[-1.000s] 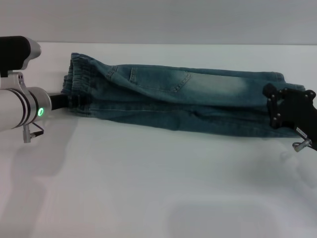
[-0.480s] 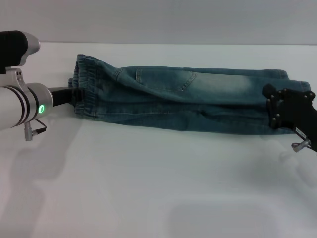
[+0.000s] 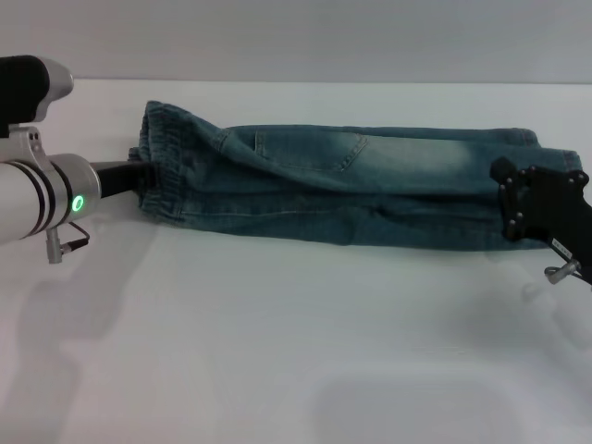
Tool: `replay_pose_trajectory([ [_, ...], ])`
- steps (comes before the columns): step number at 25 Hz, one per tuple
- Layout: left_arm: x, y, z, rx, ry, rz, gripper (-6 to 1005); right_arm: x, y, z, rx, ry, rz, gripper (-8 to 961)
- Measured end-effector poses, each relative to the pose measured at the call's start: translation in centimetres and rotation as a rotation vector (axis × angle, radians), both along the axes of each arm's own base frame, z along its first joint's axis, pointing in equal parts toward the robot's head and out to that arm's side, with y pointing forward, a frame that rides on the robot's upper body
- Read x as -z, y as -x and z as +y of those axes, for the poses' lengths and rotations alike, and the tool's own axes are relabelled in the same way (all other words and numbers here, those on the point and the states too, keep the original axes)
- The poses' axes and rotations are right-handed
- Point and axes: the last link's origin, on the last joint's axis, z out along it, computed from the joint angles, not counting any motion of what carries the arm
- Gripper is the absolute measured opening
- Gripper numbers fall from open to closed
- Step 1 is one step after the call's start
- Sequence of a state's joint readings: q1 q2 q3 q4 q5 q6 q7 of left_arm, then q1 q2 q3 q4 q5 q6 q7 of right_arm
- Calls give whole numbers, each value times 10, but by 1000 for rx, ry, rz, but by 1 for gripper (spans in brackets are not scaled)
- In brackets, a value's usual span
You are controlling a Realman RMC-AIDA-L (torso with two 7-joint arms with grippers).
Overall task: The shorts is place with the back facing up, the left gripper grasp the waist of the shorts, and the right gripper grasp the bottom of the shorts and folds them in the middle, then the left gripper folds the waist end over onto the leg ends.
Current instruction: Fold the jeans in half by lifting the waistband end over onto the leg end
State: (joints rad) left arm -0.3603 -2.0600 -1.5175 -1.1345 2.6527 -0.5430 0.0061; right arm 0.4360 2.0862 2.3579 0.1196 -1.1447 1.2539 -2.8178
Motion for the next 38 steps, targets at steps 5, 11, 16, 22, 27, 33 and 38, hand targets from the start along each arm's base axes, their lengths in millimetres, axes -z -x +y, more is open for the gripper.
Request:
replay_pose_trajectory([
  [5,-8,-17,-5,49,-18,-18,99,2,0,1,9,7,1,-2],
  [11,-22,-45,-14,132,-49,-43,87,3,-1,5,41,1,11,-1],
  [16,-30,-69,-20,195,-51,-55,86,3,1,13,61,-8,21,-1],
  [22,-39,-112,-34,325,-56,-72,83,6,7,23,78,4,37,-2],
  [27,-43,-143,-44,413,-54,-88,82,14,17,35,93,35,53,-2],
  [33,-45,-176,-55,512,-45,-105,80,23,32,54,116,81,57,-2],
  [38,-46,-191,-61,559,-40,-116,79,27,45,63,121,131,118,-1],
])
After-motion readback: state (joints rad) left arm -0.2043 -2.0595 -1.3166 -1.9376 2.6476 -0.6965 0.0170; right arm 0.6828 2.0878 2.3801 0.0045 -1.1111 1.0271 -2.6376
